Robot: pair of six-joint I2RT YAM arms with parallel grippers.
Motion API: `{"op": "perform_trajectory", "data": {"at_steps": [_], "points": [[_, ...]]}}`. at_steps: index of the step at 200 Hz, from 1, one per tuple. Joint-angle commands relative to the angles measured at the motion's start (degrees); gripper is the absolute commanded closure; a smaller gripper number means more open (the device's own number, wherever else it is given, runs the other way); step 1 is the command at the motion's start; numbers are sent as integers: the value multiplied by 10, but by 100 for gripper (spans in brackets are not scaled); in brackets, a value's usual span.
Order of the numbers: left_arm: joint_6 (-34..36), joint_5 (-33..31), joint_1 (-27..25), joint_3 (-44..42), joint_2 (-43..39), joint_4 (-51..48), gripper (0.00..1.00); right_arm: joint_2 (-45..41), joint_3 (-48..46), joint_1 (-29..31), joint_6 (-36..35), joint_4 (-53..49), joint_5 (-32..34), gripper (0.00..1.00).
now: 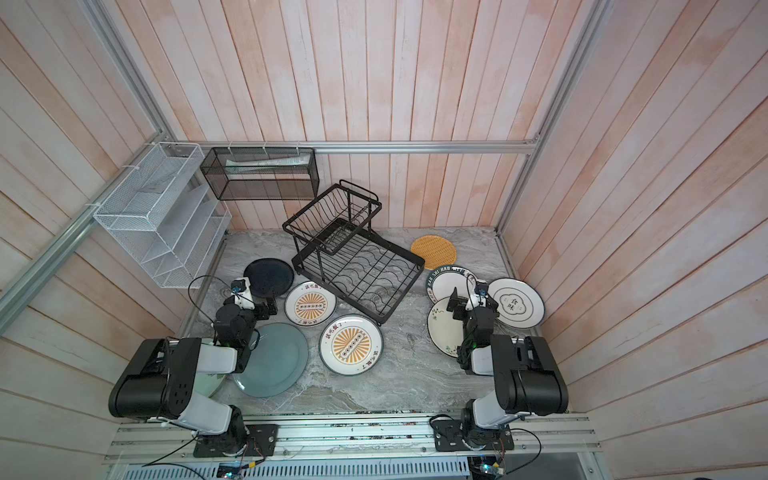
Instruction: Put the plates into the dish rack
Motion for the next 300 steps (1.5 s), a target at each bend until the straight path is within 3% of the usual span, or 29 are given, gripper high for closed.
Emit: {"op": "perform_trajectory", "data": {"at_steps": [1, 157, 262, 274, 286, 293, 300], "points": [[4, 10, 3, 5, -6, 3, 0, -3, 5, 3, -3, 1, 9, 2], [9, 3, -2, 8, -5, 0, 0, -2, 7, 3, -4, -2, 11, 2], [-6, 46, 22, 2, -8, 7, 0, -3, 5, 3, -1, 0, 14, 2], [-18, -15, 13, 0, -22, 6, 0, -4, 4, 1, 0, 2, 12, 2], [-48, -89, 8, 14, -78, -81, 0, -30, -4, 25, -2, 26, 97, 2], [-69, -112, 11, 32, -111, -153, 0, -68, 4, 46, -12, -18, 140, 2], [-85, -136, 14, 47, -139, -204, 0, -107, 25, 54, -18, -92, 143, 2]]}}
